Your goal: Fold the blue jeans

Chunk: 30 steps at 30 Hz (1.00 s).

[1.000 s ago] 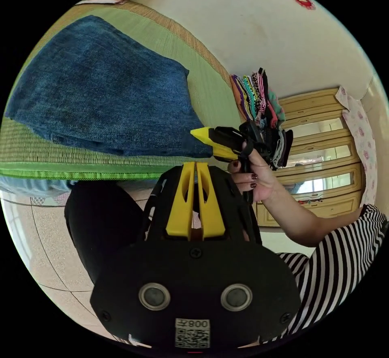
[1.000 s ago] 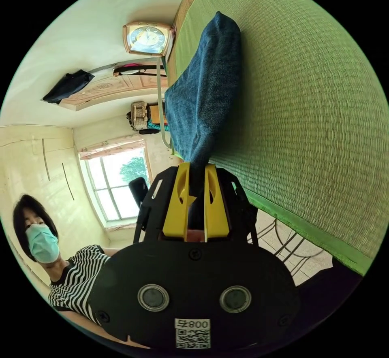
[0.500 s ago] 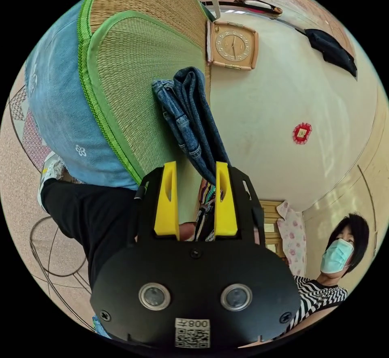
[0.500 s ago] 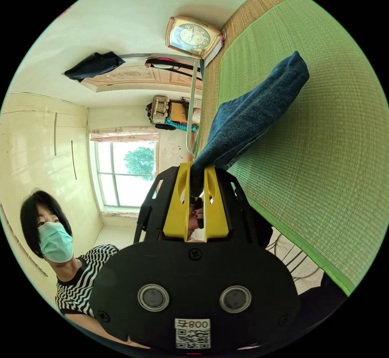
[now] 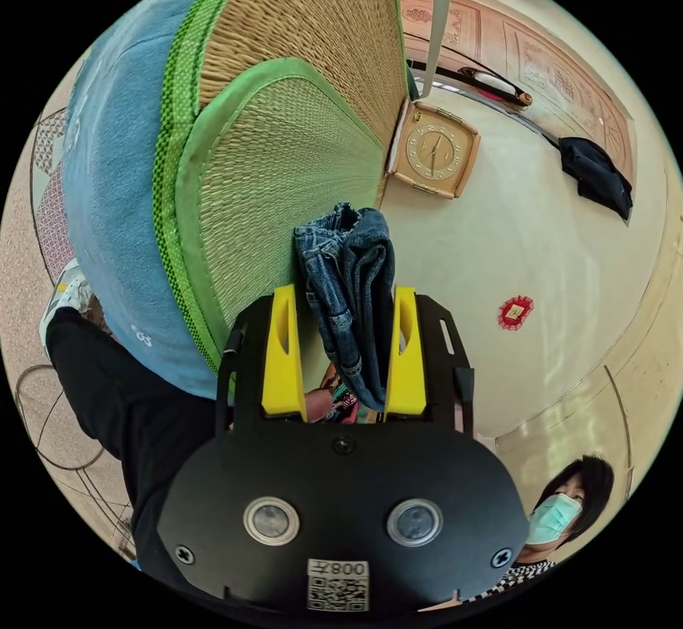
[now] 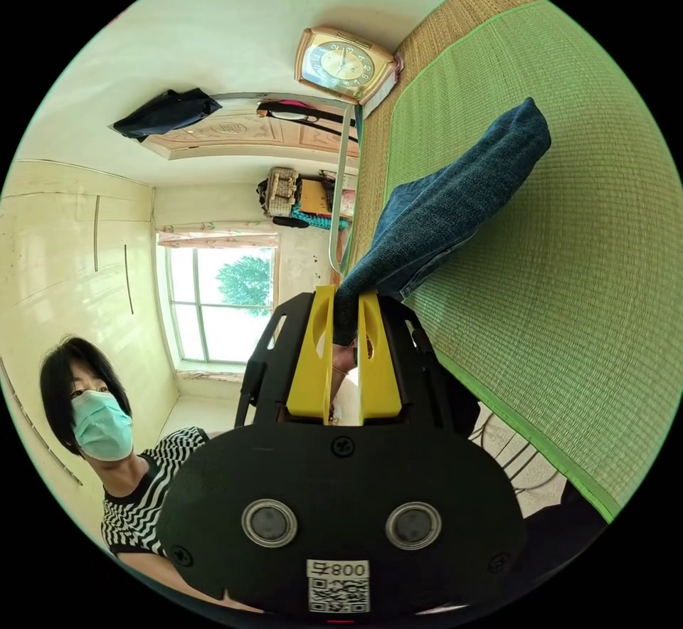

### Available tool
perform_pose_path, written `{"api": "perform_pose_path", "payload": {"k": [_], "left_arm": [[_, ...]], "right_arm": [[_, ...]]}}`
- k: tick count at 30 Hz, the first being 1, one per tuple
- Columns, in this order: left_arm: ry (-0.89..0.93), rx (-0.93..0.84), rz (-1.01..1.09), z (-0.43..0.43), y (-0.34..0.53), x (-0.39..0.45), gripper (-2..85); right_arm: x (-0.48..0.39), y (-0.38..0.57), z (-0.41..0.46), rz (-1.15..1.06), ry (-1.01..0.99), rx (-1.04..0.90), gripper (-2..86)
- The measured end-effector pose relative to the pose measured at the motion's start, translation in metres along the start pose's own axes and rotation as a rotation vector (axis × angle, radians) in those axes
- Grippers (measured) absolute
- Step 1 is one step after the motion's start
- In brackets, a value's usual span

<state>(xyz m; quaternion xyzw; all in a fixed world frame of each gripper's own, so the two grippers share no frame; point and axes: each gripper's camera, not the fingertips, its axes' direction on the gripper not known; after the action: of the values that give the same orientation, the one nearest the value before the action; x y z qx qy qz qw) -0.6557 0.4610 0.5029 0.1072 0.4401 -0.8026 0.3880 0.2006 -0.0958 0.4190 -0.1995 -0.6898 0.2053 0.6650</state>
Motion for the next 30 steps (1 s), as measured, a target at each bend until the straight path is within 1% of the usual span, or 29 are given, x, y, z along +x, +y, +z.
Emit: {"api": "perform_pose_path", "payload": {"k": [9,14,21,27,30], "left_arm": [[-0.094,-0.042,0.049,0.051,-0.024,-0.025,12.5],[-0.130,-0.074,0.109,0.079,-0.014,-0.039,11.2],[-0.154,-0.101,0.118,0.122,0.012,-0.075,10.7],[-0.183,-0.144,0.148,0.191,0.033,-0.106,10.5],[-0.207,-0.188,0.200,0.242,0.042,-0.112,10.4]], "right_arm": [[0.014,0.039,-0.020,0.030,0.002,-0.012,5.3],[0.023,0.078,-0.042,0.047,-0.027,-0.016,4.4],[0.032,0.143,-0.070,0.061,-0.084,-0.009,4.1],[0.031,0.192,-0.107,0.045,-0.133,0.050,4.1],[0.027,0.212,-0.134,0.025,-0.157,0.100,3.8]]}}
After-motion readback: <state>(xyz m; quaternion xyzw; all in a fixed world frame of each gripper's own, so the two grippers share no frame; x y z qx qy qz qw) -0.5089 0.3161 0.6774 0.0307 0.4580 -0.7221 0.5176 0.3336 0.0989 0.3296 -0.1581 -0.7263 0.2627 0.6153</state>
